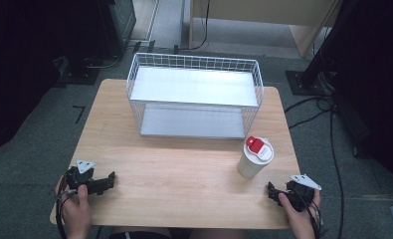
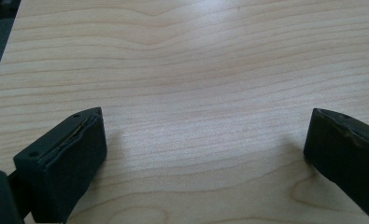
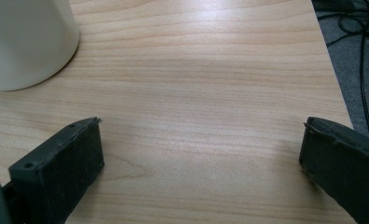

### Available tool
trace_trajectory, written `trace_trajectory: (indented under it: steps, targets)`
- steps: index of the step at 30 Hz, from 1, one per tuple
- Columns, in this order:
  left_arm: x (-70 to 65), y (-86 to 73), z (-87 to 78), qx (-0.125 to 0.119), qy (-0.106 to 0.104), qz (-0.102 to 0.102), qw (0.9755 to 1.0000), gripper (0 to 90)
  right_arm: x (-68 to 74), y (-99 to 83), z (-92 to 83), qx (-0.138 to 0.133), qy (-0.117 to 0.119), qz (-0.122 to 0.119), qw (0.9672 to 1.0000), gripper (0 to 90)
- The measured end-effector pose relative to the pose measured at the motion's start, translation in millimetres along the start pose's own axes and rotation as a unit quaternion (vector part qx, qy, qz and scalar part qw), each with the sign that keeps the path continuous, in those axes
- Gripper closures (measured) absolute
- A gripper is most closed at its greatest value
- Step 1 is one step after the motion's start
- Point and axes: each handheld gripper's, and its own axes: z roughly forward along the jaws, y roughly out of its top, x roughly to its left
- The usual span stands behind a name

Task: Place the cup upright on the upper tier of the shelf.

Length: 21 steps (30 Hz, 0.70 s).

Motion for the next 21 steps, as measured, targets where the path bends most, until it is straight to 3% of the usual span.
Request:
trace_trajectory:
  steps: [12,21]
  targets:
    - [0.0,0.0,0.0,0.0,0.0,0.0,1.0,0.0,2.7,-1.8,-2.1,-0.004,-0.007,-0.005,1.0,0.0]
    - [0.0,0.0,0.0,0.0,0.0,0.0,1.0,0.0,20.1,0.6,-4.3,-0.009,0.01,-0.024,0.9996,0.0]
